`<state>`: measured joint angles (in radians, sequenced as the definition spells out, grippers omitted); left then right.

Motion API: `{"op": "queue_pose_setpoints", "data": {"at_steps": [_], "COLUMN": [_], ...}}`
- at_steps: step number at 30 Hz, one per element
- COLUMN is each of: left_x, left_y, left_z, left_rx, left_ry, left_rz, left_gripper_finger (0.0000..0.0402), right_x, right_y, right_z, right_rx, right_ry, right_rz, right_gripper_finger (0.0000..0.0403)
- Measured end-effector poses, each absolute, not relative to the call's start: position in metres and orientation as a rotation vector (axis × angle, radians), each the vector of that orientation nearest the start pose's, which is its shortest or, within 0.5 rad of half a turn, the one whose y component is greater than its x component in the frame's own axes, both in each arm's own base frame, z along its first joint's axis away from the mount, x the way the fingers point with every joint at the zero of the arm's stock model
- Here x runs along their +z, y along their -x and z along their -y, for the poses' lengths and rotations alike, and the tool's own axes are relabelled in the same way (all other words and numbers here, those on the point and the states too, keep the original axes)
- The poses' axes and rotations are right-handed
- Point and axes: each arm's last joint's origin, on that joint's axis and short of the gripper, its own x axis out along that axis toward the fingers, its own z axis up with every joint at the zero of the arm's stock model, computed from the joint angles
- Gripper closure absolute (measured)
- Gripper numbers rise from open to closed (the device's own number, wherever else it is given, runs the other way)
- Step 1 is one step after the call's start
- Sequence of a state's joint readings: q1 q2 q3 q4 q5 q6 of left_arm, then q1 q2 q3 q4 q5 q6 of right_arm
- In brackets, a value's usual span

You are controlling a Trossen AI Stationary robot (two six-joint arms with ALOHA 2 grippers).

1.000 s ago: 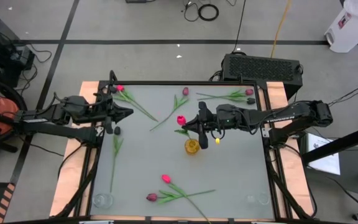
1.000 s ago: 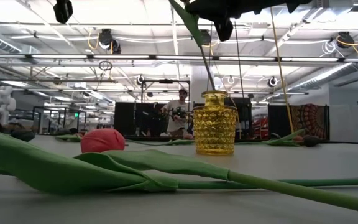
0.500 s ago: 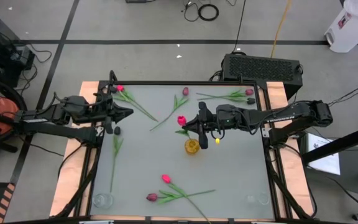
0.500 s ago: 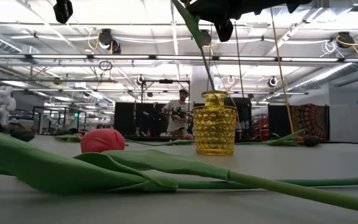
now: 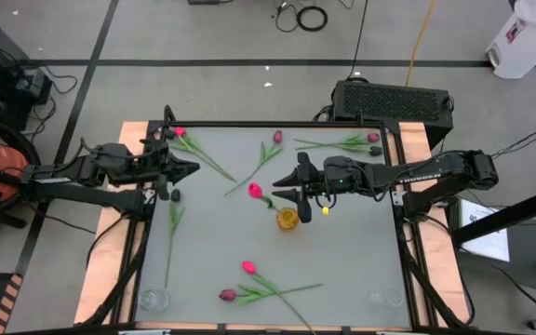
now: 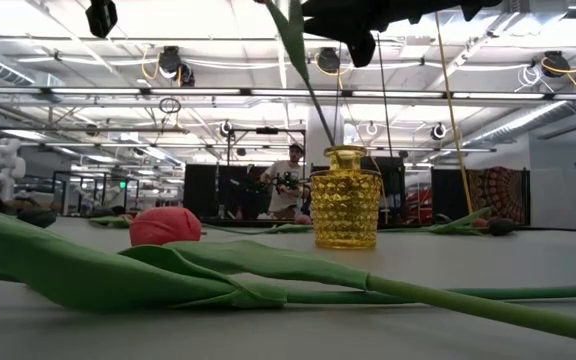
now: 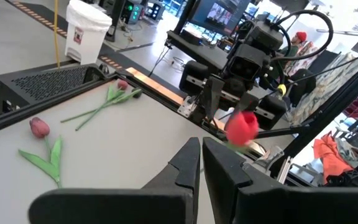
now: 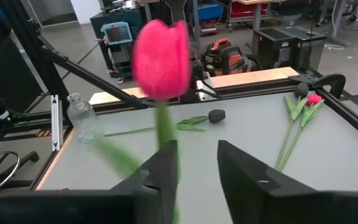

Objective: Sort flowers into vase by color
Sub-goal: Put the top left red flower into the yellow vase

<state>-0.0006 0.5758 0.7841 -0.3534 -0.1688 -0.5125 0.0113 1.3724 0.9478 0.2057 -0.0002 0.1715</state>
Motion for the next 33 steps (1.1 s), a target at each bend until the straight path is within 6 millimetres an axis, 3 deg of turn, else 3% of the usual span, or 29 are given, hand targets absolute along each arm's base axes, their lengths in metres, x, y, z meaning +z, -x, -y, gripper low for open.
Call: {"op": "queue_pose_setpoints", "data": {"at_steps": [5,14,26,33], "left_x": [0.343,0.343,0.343,0.343], "left_y": [-0.121,-0.121,-0.121,-0.121], "left_z": [-0.005,-0.005,-0.005,-0.005], "left_rx": [0.201,0.201,0.201,0.201], "left_ry": [0.498,0.498,0.498,0.498], "left_rz": [-0.098,-0.098,-0.098,-0.099], "left_gripper_finger": [0.0375,0.0375,0.0375,0.0375], "right_x": [0.295,0.3,0.341,0.35], "right_y": [-0.31,-0.307,-0.272,-0.25], "right_z": [-0.003,-0.005,-0.011,-0.015], "right_rx": [-0.007,0.001,0.033,0.045], "right_ry": [-0.17,-0.169,-0.209,-0.336], "right_rz": [-0.219,-0.196,-0.069,-0.107], "right_gripper_finger": [0.0266,0.0262,0.0261,0.0261]}}
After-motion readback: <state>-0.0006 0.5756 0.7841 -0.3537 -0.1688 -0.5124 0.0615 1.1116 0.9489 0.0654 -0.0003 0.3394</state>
